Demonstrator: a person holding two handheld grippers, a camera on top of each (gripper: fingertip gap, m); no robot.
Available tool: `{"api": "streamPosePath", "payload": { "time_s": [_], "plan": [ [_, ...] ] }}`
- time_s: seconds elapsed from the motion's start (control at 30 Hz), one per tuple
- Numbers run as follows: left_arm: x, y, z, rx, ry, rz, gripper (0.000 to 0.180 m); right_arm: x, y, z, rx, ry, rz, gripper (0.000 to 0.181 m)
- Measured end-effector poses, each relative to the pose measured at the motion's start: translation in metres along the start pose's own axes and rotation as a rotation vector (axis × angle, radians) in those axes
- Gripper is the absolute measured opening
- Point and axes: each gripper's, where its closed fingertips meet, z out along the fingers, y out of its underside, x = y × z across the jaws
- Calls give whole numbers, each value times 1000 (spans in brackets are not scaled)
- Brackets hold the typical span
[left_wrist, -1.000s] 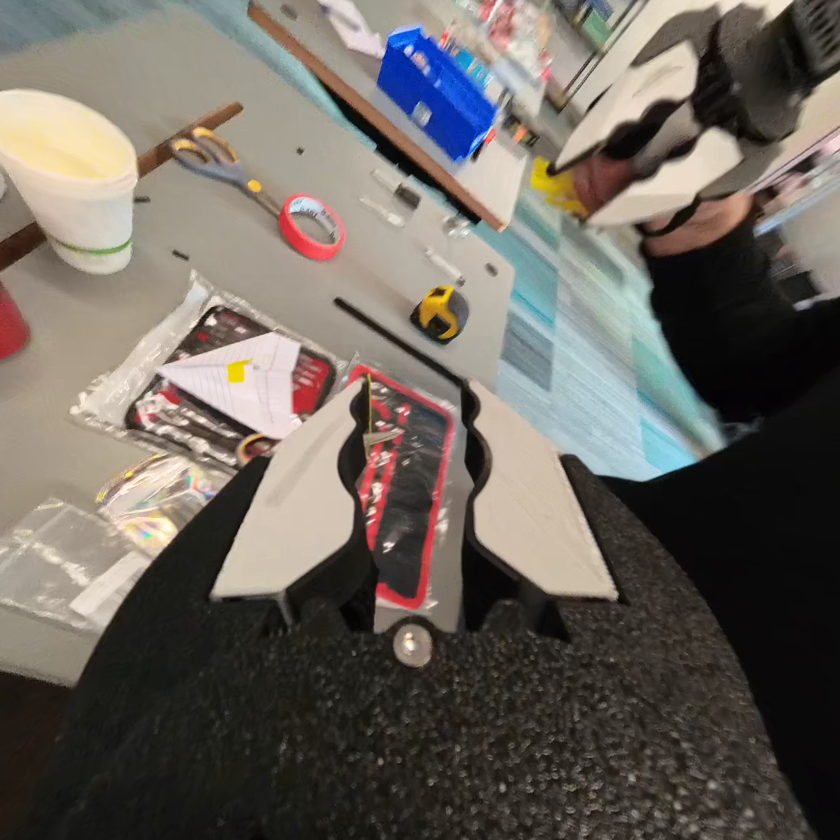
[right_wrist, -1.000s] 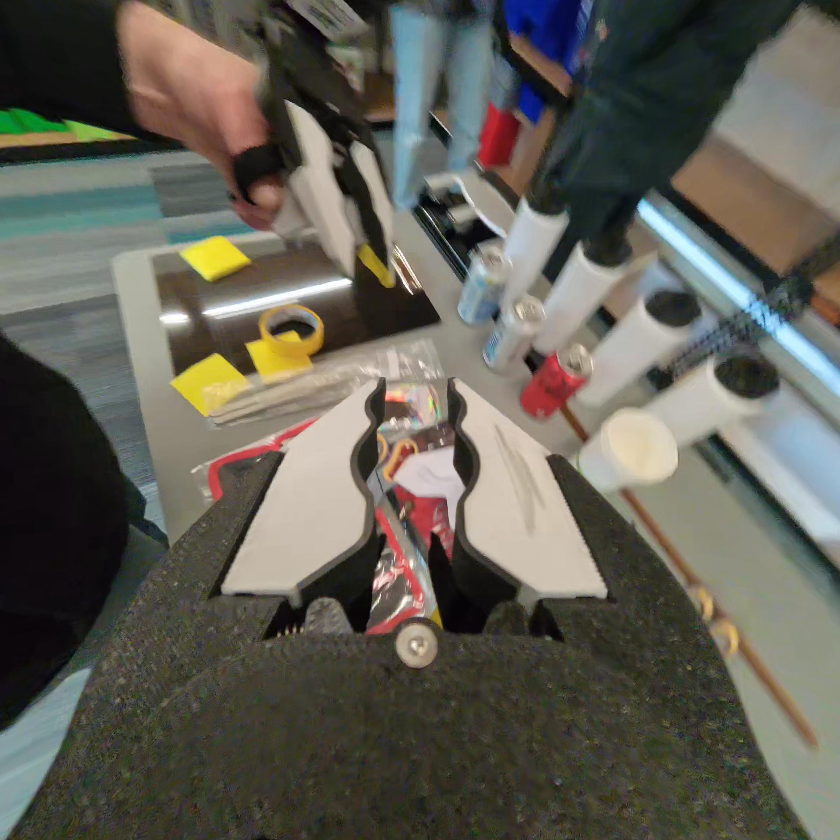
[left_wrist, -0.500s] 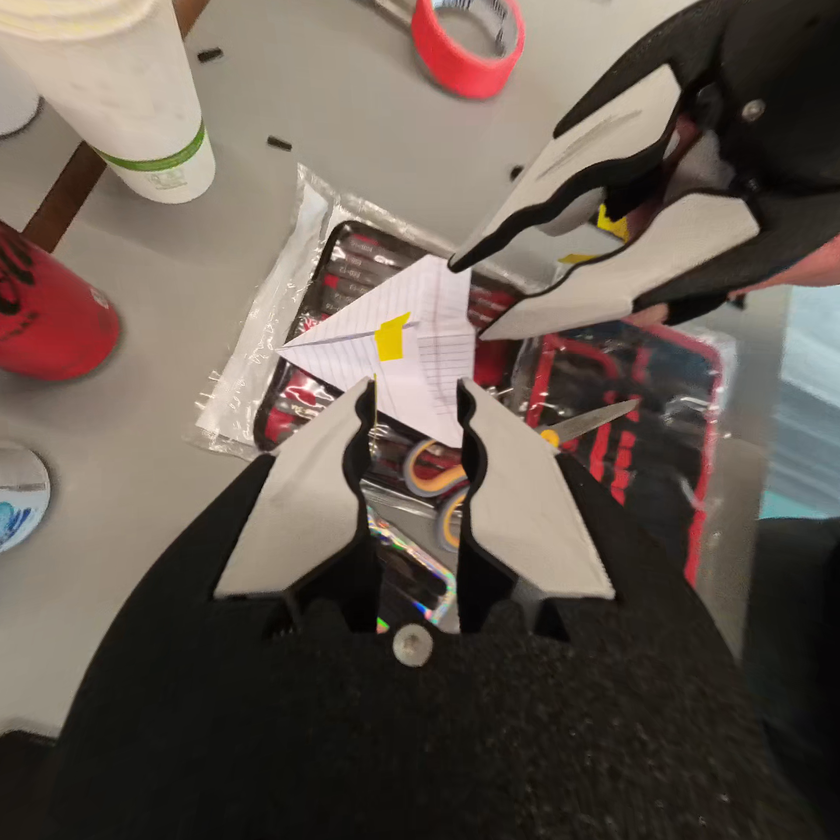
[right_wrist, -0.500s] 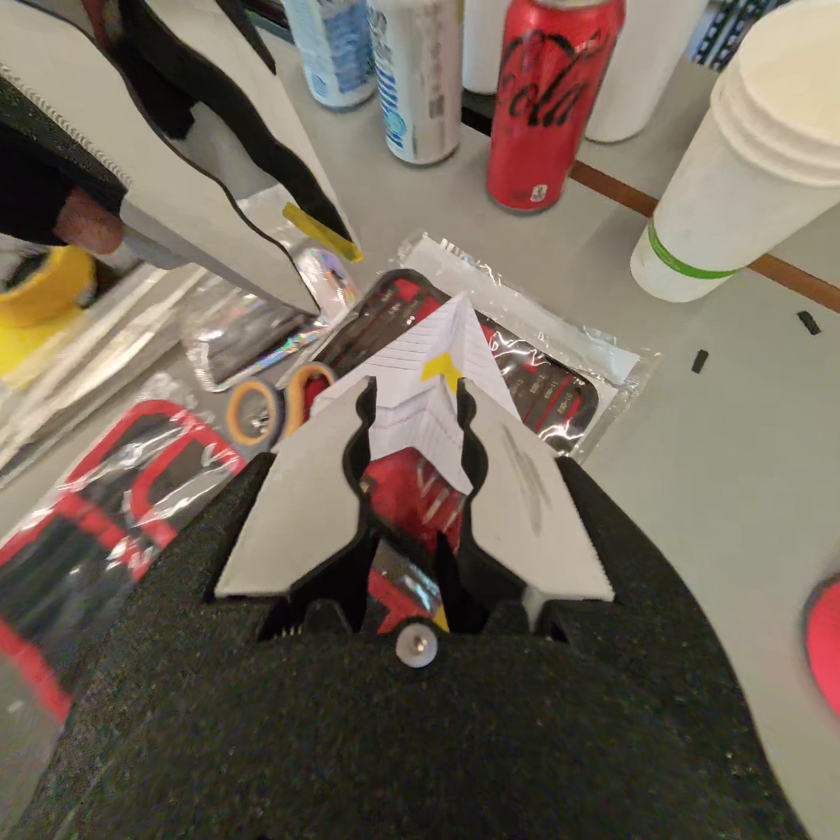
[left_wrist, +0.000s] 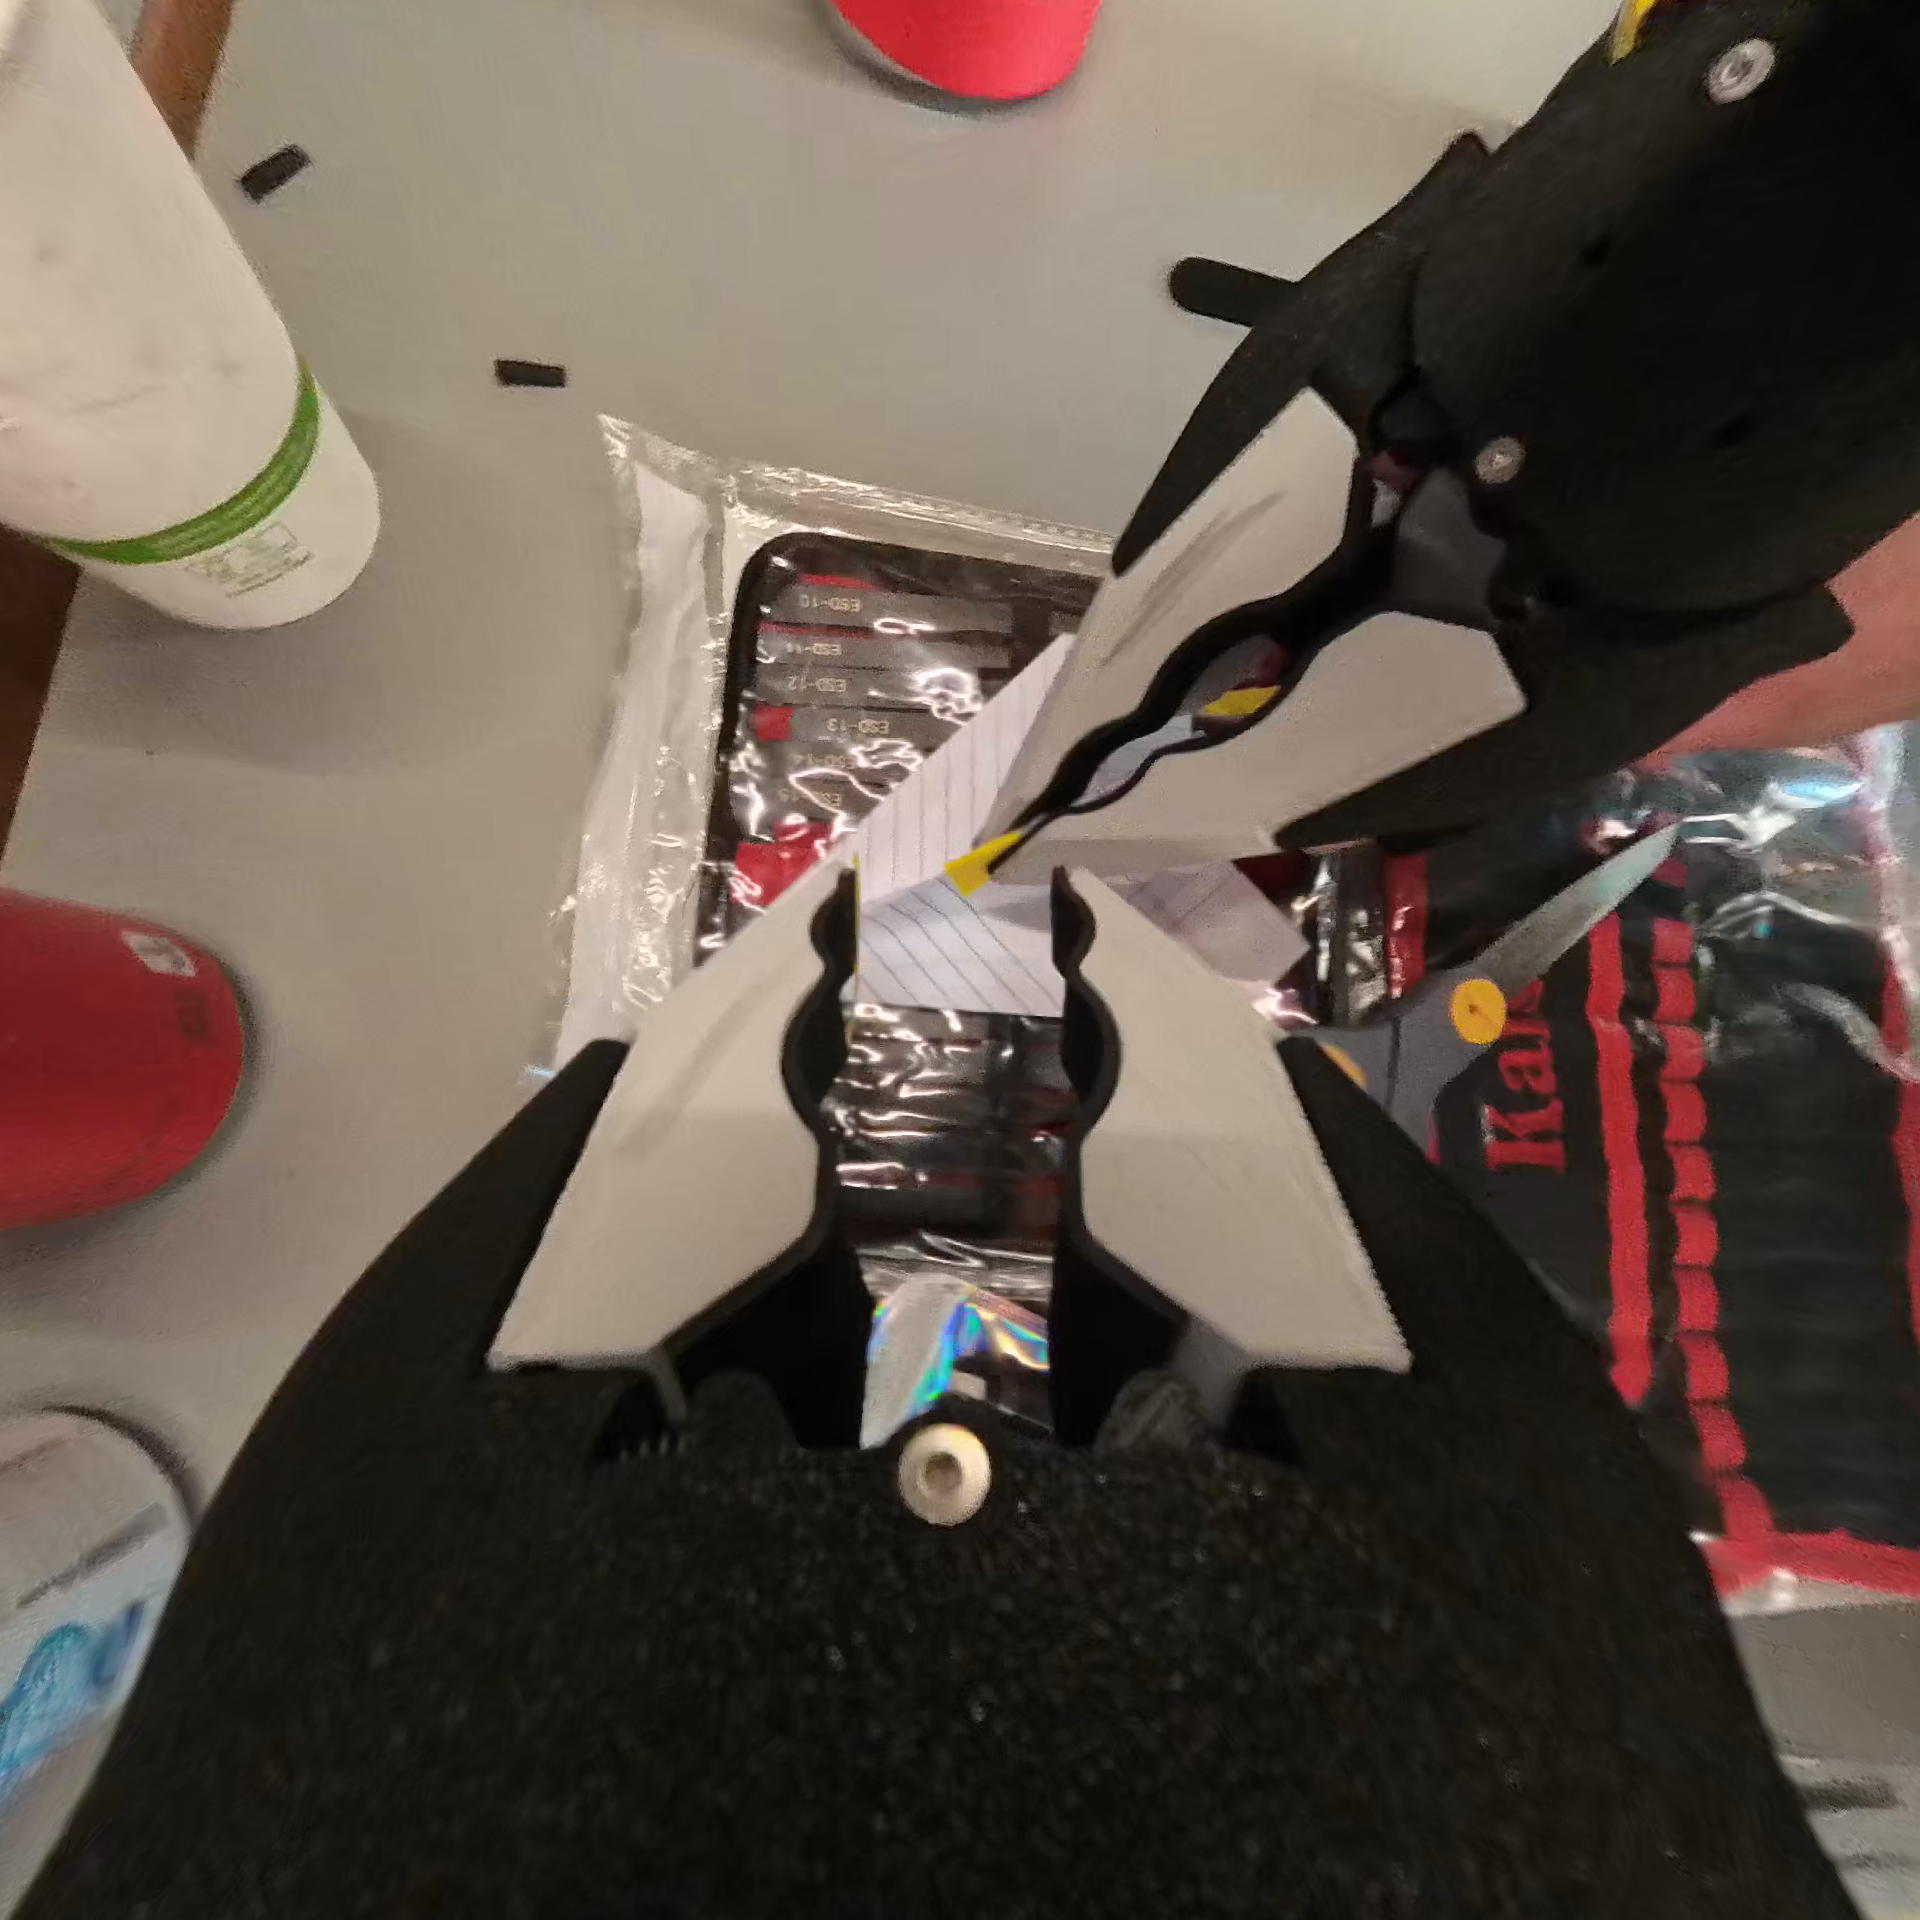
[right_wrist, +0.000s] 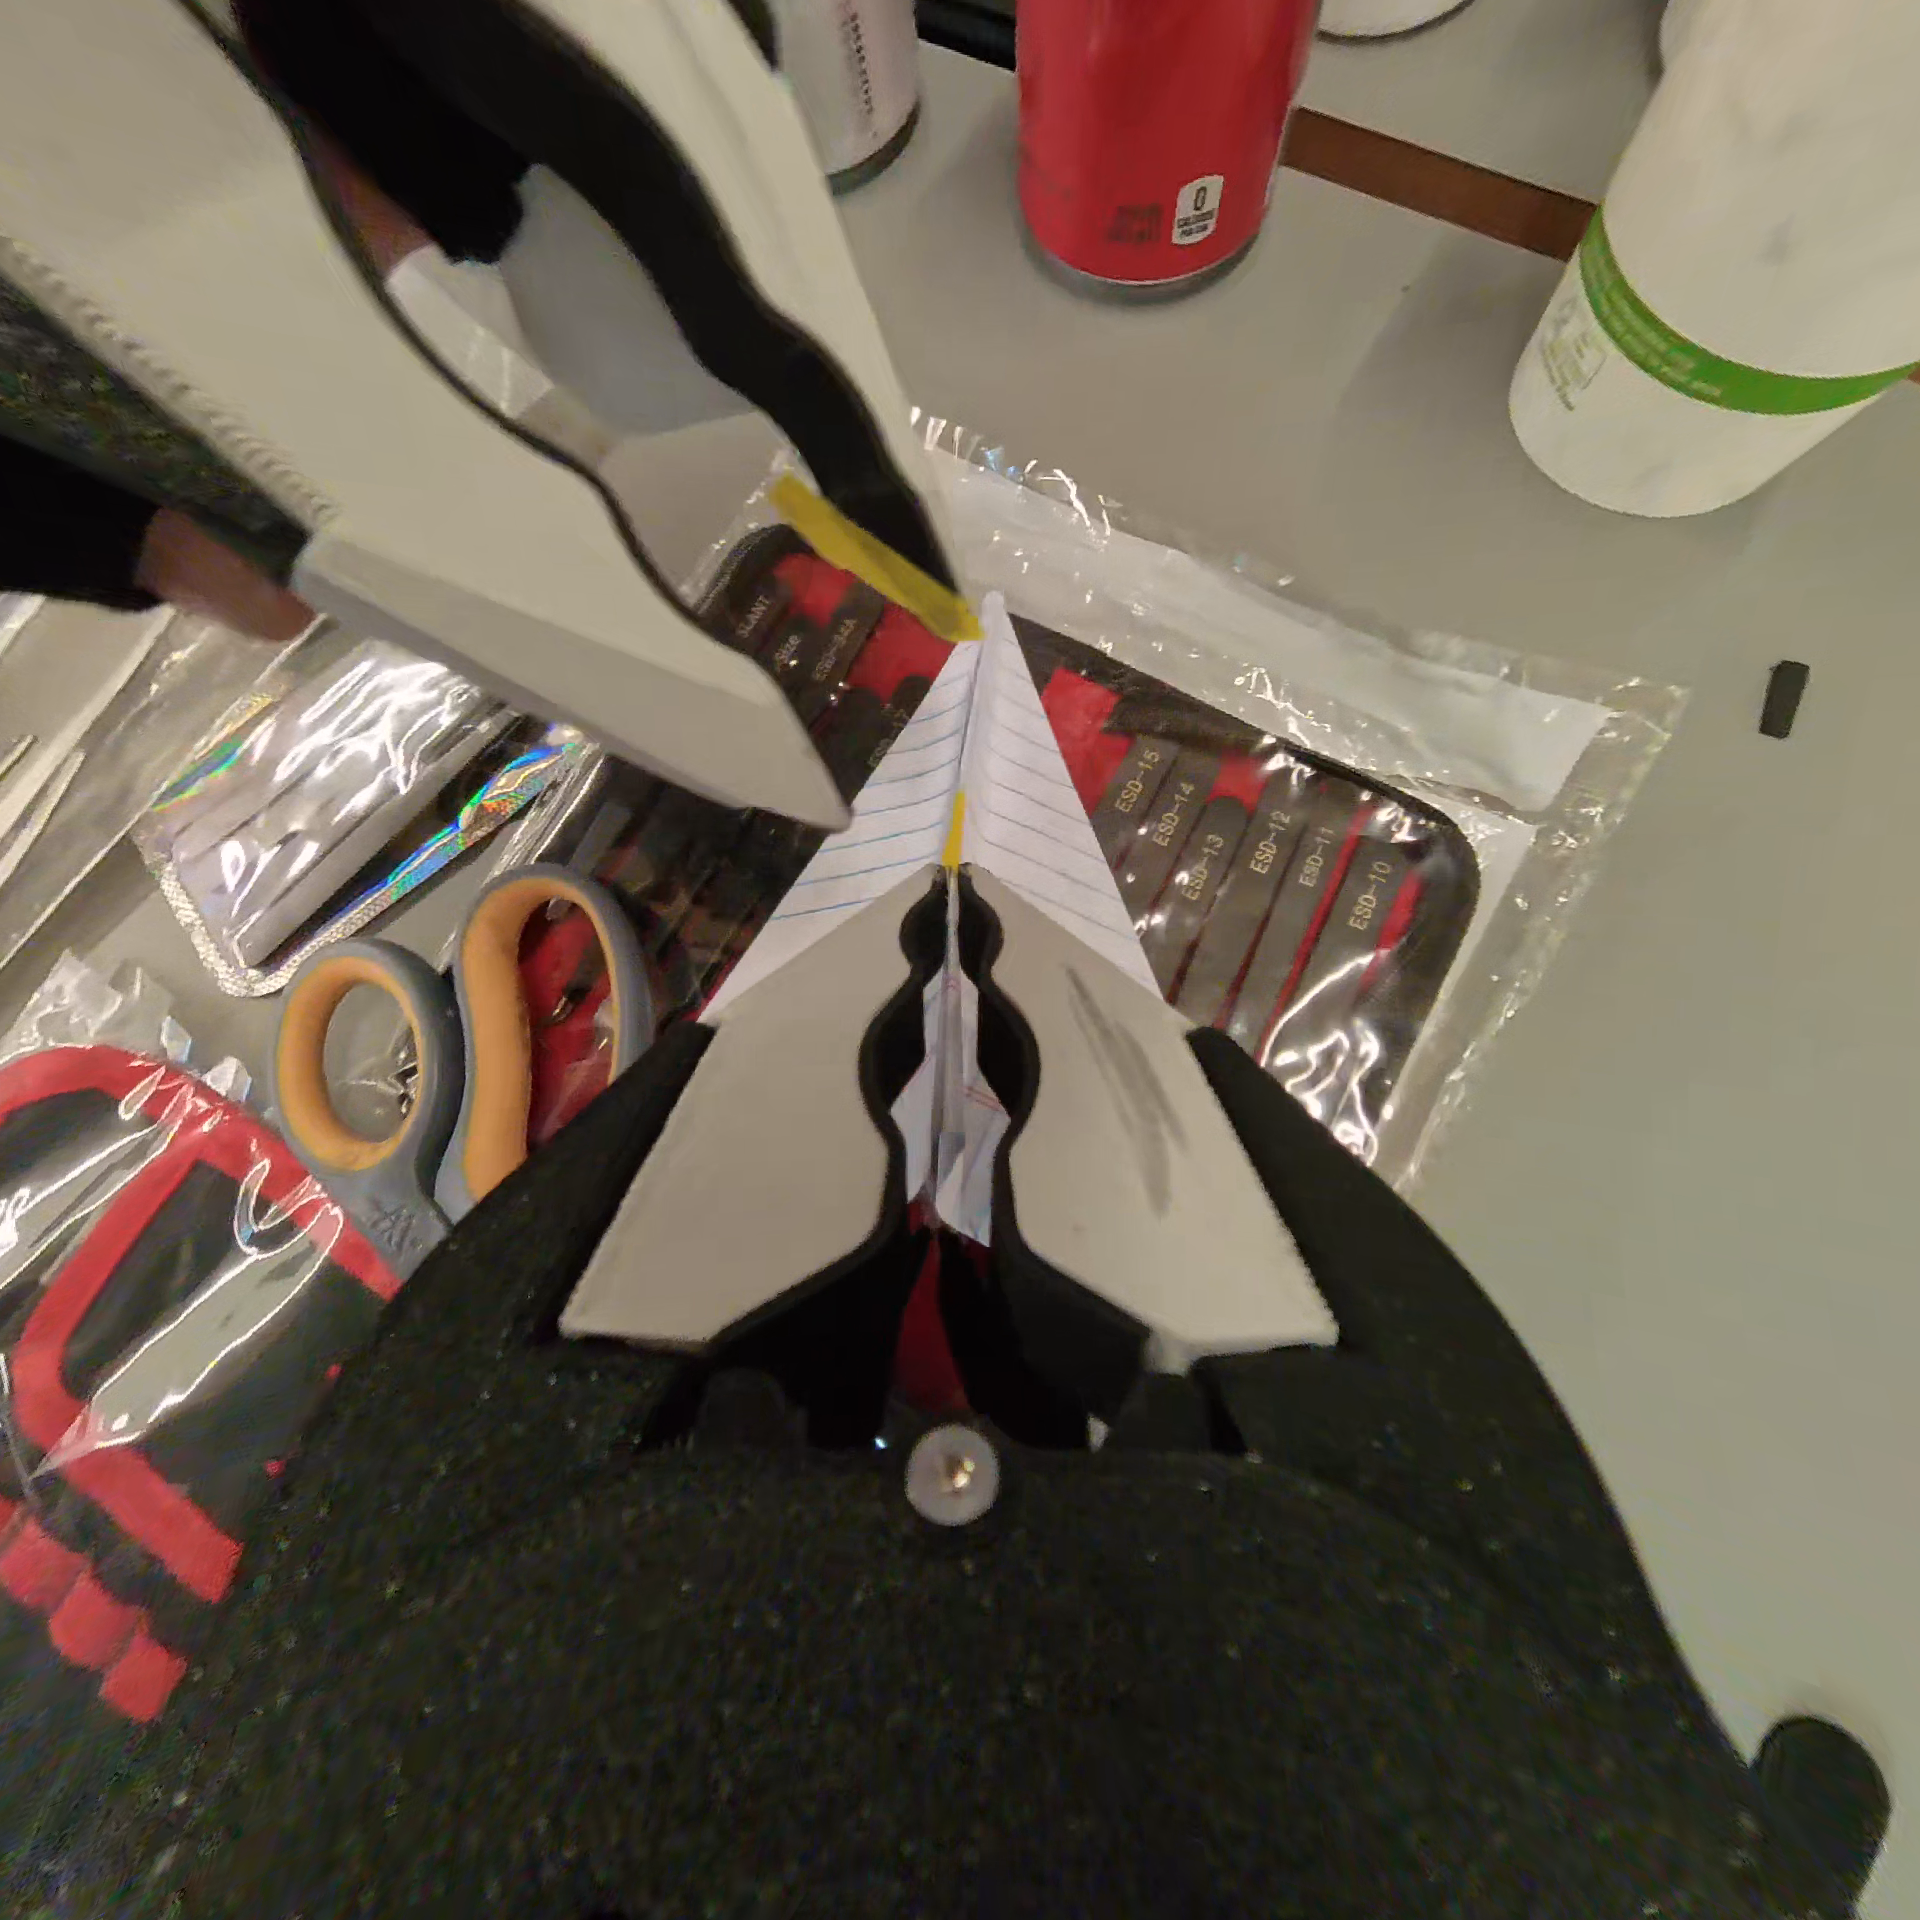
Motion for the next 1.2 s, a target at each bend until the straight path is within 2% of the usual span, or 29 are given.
{"api": "streamPosePath", "payload": {
  "time_s": [0.13,0.27,0.47,0.57,0.63,0.67,0.77,0.83,0.9,1.07,1.2],
  "plan": [
    [3,-4,0,5,44,113,35,-8,-7,-8,65,-66,-2,0],
    [15,-2,-4,-50,89,270,30,-16,-17,-29,106,-114,-39,0],
    [41,-19,-26,10,147,406,0,-27,-39,-61,149,-90,-201,0],
    [48,-32,-39,62,116,453,0,-30,-51,-76,189,-55,-267,1],
    [54,-39,-48,79,97,494,0,-32,-57,-86,197,-26,-320,17],
    [55,-45,-52,94,64,528,0,-33,-58,-89,183,-15,-358,17],
    [65,-54,-64,110,43,595,0,-40,-65,-101,188,-8,-428,1],
    [70,-61,-71,120,32,605,0,-42,-70,-110,193,12,-468,0],
    [69,-72,-78,150,-29,608,17,-45,-74,-118,187,23,-502,0],
    [89,-81,-94,159,-38,737,0,-53,-85,-138,188,38,-575,0],
    [97,-87,-102,169,-102,856,0,-58,-91,-150,193,43,-602,0]
  ]
}}
